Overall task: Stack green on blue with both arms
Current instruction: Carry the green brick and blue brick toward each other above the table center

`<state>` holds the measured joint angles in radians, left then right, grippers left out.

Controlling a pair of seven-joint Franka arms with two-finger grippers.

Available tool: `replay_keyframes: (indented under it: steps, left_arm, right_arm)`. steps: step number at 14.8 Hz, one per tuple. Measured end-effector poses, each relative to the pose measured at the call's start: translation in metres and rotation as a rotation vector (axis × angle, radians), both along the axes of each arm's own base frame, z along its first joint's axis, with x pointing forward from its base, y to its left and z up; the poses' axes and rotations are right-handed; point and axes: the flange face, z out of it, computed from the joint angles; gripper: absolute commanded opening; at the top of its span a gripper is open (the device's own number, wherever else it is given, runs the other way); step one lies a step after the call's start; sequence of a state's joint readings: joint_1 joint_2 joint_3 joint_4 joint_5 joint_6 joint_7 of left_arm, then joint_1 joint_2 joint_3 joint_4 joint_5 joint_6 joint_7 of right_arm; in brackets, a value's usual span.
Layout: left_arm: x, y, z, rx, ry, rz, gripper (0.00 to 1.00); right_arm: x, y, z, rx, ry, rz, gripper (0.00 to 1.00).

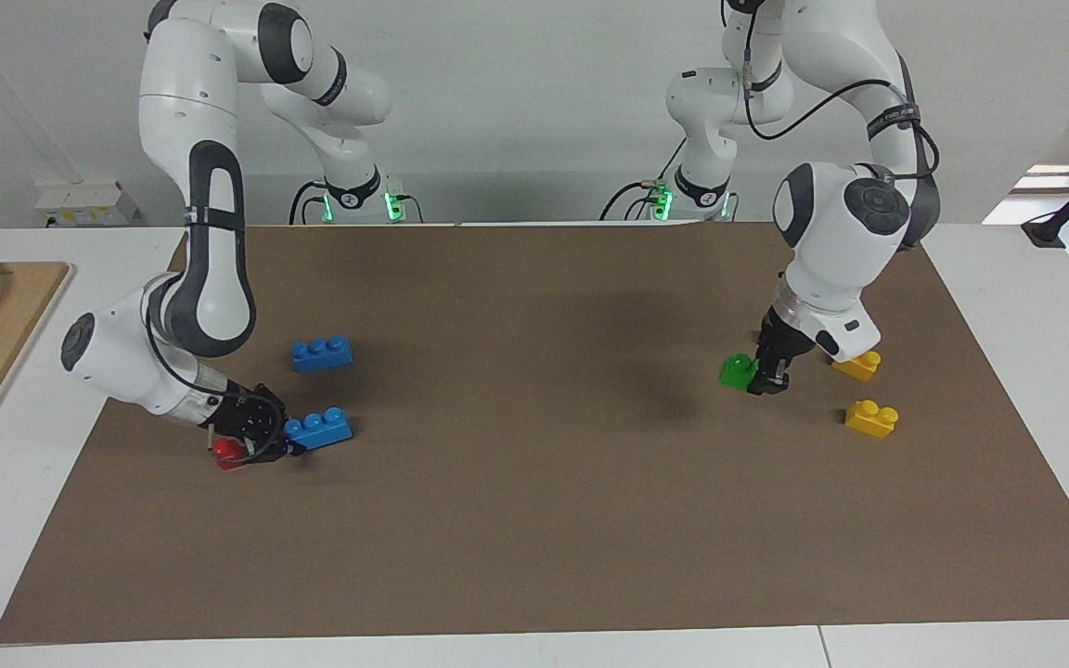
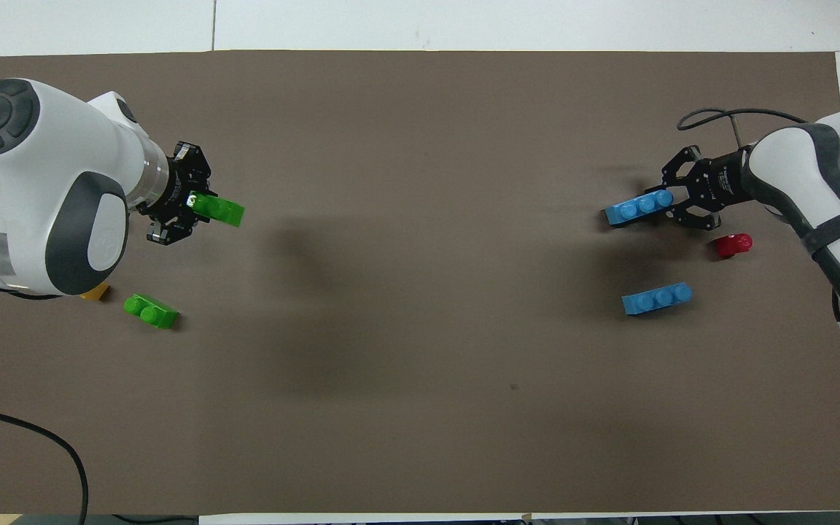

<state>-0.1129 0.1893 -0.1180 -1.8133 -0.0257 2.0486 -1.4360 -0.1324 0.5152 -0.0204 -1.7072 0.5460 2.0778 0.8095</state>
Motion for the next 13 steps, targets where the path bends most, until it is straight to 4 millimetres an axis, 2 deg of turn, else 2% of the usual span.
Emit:
replay_keyframes:
  steps: [2, 4, 6, 8, 11, 13]
  left_arm:
    - [-0.007, -0.010, 0.010, -0.001, 0.005, 0.071, 0.00]
    - [-0.010, -0.016, 0.016, -0.005, 0.006, 0.147, 0.00]
    - [-0.014, -0.024, 0.016, -0.002, 0.018, 0.165, 0.00]
    - [-0.017, -0.030, 0.015, 0.001, 0.029, 0.176, 0.00]
    - [-0.019, -0.036, 0.018, 0.005, 0.043, 0.199, 0.00]
    - [-0.025, -0.053, 0.019, 0.009, 0.054, 0.221, 0.00]
  right_arm:
    - [0.009, 0.012, 0.018, 0.008, -0.001, -0.023, 0.00]
    - [0.022, 0.048, 0.049, 0.023, 0.027, -0.074, 0.00]
    - [0.030, 0.106, 0.079, 0.029, 0.043, -0.110, 0.00]
    - [0.027, 0.173, 0.098, 0.031, 0.064, -0.144, 0.00]
    - [0.017, 0.266, 0.107, 0.054, 0.067, -0.236, 0.00]
    - [0.003, 0.320, 0.102, 0.078, 0.081, -0.290, 0.00]
